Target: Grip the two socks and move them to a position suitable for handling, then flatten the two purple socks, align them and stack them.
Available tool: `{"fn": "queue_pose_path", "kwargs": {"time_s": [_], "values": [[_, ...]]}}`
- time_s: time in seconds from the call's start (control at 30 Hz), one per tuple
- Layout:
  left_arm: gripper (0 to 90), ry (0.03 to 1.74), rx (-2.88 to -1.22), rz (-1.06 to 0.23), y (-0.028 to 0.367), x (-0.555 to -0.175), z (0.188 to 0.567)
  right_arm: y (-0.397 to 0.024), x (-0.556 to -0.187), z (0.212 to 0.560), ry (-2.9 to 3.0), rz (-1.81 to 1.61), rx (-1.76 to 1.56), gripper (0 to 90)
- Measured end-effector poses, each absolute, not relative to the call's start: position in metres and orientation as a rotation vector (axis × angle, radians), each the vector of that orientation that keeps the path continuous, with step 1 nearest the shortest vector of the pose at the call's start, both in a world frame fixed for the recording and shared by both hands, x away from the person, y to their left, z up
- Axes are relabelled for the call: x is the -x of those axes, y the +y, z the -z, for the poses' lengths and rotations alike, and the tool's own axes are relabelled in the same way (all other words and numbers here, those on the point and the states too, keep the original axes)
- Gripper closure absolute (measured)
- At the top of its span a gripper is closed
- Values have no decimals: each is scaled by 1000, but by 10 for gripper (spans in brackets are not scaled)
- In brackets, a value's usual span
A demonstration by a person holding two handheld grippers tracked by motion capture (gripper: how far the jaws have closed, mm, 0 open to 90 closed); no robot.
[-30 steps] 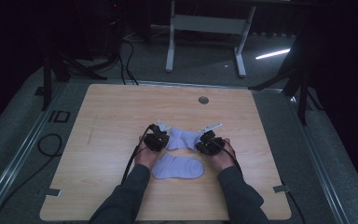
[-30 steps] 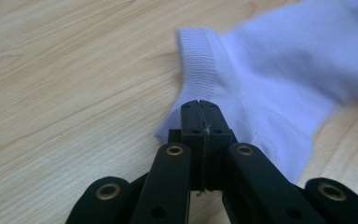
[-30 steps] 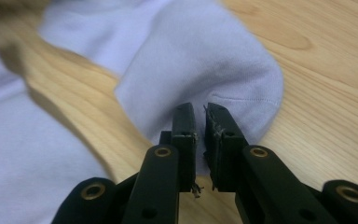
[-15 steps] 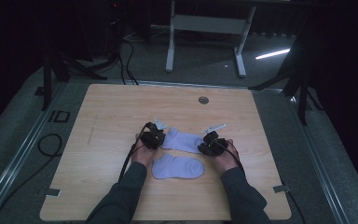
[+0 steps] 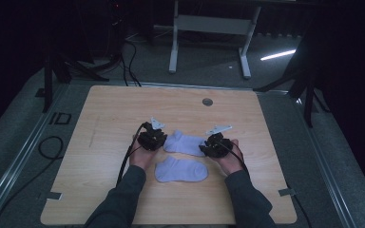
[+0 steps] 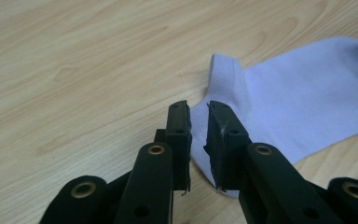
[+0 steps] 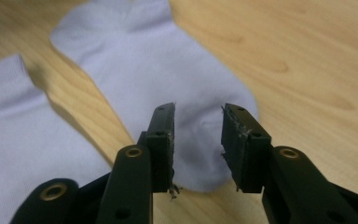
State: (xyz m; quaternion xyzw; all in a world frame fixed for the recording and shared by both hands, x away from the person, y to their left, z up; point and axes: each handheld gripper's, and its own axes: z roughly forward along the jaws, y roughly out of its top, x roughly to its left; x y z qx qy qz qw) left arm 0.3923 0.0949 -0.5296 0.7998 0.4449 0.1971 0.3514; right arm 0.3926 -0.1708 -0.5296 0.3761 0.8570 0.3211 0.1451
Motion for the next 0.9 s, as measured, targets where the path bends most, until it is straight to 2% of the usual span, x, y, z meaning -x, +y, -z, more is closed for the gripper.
{"fn": "queue_pose_path", "kwargs": {"time_s": [0.9], "values": [[736,1193,-2059,-461,131,-361,539,-134,-411,529,2519,-905,-1014,576]]}}
